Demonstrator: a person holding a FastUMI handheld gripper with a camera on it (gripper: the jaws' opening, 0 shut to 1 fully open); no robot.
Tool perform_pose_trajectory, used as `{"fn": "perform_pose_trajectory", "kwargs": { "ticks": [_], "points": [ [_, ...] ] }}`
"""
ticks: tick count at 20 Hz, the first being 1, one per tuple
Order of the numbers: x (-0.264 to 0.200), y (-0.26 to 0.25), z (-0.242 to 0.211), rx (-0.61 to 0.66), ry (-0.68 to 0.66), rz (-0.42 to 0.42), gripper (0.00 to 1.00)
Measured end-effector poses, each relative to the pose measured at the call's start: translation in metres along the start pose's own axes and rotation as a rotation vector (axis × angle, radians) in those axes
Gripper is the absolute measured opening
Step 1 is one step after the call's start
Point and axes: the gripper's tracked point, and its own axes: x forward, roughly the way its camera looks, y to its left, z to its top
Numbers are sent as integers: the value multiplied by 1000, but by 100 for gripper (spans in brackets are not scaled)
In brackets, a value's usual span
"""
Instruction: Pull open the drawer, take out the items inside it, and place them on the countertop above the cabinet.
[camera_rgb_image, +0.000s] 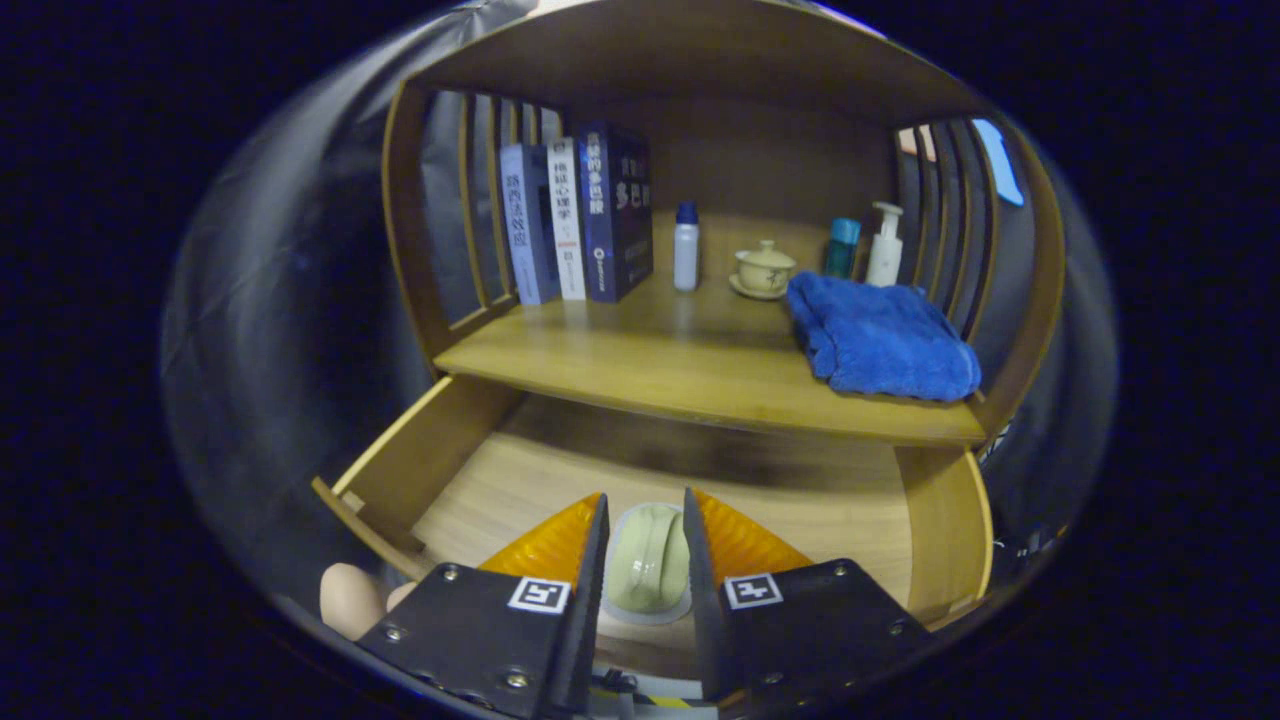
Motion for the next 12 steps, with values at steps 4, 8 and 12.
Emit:
{"fn": "perform_pose_trajectory", "kwargs": {
  "ticks": [4,8,12],
  "points": [
    [36,-3,-29,14,133,-15,42],
    [52,-6,-49,-16,213,-38,42],
    [60,-5,-57,9,251,-36,42]
  ]
}}
